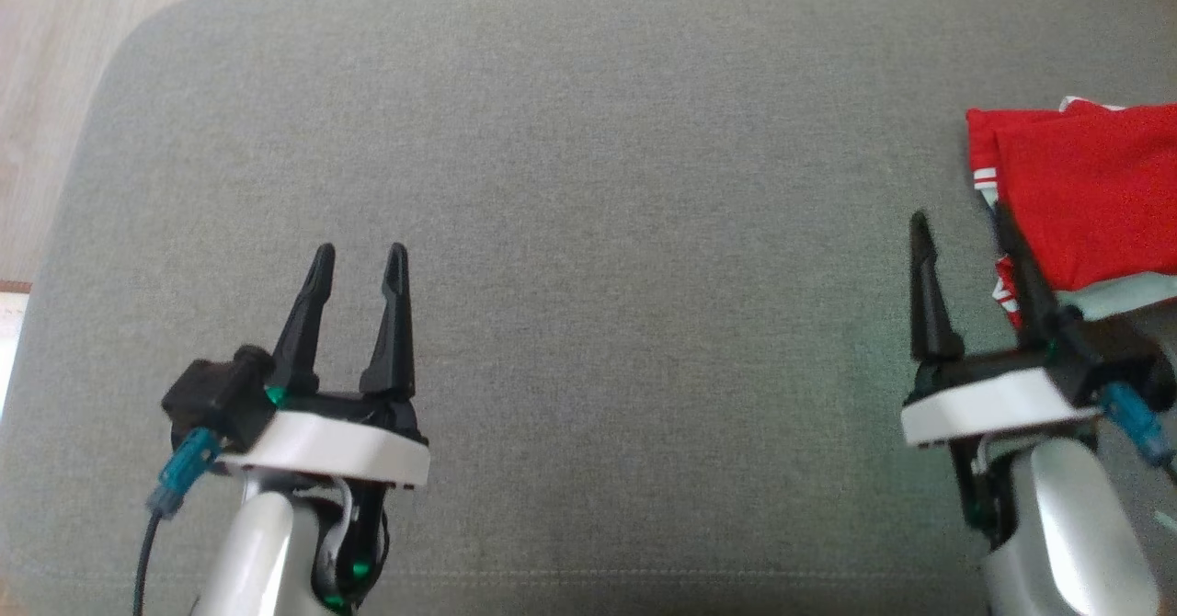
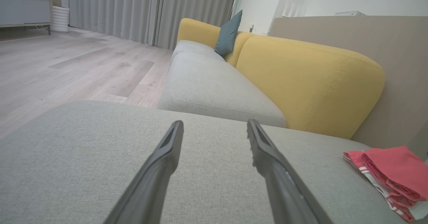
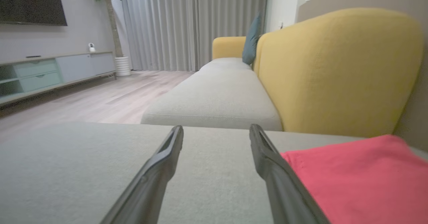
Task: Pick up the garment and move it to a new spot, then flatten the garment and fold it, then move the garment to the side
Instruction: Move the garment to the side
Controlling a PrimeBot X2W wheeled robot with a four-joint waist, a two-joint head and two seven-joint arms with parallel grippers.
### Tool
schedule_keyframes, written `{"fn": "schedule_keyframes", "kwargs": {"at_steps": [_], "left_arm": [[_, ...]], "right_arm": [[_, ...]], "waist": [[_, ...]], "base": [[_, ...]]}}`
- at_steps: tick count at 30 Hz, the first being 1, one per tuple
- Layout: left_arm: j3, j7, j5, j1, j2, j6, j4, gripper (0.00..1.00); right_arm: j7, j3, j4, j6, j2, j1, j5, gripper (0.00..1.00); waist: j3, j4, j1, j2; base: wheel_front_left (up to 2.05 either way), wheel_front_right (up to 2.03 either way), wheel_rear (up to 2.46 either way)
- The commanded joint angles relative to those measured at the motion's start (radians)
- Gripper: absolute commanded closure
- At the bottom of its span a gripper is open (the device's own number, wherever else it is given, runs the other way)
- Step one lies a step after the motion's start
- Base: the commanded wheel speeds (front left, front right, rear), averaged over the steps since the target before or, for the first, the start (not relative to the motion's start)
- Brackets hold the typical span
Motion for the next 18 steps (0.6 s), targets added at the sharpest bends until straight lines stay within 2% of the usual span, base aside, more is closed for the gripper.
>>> {"fn": "schedule_keyframes", "kwargs": {"at_steps": [1, 6, 18], "left_arm": [[0.033, -0.005, 0.008, -0.013, 0.009, -0.013, -0.038, 0.00], [0.048, -0.005, 0.010, 0.015, 0.009, -0.022, -0.063, 0.00], [0.056, -0.005, 0.000, 0.029, 0.009, -0.022, -0.078, 0.00]], "right_arm": [[-0.014, 0.036, -0.026, 0.003, 0.007, 0.008, 0.032, 0.00], [-0.020, 0.039, -0.045, 0.003, 0.008, 0.028, 0.075, 0.00], [-0.021, 0.038, -0.093, 0.003, 0.008, 0.049, 0.094, 0.00]], "waist": [[-0.007, -0.003, 0.0001, 0.0000], [-0.013, -0.011, 0.0001, 0.0000], [-0.012, -0.020, 0.0001, 0.0000]], "base": [[0.00, 0.00, 0.00], [0.00, 0.00, 0.00], [0.00, 0.00, 0.00]]}}
